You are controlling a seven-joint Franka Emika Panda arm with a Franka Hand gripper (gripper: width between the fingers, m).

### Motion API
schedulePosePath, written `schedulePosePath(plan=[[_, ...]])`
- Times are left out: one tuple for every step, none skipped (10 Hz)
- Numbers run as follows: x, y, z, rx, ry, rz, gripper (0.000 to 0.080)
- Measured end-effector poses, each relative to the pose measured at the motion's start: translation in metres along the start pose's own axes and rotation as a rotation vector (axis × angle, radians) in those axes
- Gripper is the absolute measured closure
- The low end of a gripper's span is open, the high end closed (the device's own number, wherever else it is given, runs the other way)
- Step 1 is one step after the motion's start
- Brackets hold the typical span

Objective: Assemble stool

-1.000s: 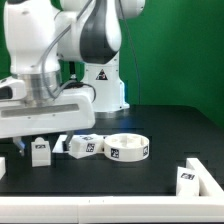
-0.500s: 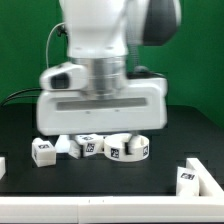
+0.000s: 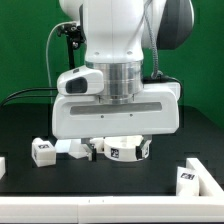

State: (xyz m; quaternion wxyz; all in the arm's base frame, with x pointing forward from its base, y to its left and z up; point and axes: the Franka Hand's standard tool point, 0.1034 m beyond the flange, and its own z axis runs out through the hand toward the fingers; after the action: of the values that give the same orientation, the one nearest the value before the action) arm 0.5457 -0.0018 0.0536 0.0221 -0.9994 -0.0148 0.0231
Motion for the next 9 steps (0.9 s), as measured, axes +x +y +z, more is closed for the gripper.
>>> schedulePosePath(plan=[[0.000, 0.000, 0.001, -0.002, 0.006, -0.002, 0.0150], [0.001, -0.004, 0.002, -0.005, 0.020, 0.003, 0.0150], [0.008, -0.020, 0.000, -0.004, 0.021, 0.039, 0.0150], [0.023, -0.037, -0.002, 0.005, 0.022, 0.074, 0.0150], [0.035, -0.049, 0.000, 0.012, 0.030, 0.112, 0.0150], [0.038, -0.063, 0.005, 0.011, 0.030, 0.147, 0.0150], [0.038, -0.076, 0.009, 0.005, 0.027, 0.137, 0.0150], [0.038, -0.072, 0.008, 0.007, 0.029, 0.129, 0.0150], [0.038, -0.070, 0.008, 0.006, 0.028, 0.132, 0.0150]])
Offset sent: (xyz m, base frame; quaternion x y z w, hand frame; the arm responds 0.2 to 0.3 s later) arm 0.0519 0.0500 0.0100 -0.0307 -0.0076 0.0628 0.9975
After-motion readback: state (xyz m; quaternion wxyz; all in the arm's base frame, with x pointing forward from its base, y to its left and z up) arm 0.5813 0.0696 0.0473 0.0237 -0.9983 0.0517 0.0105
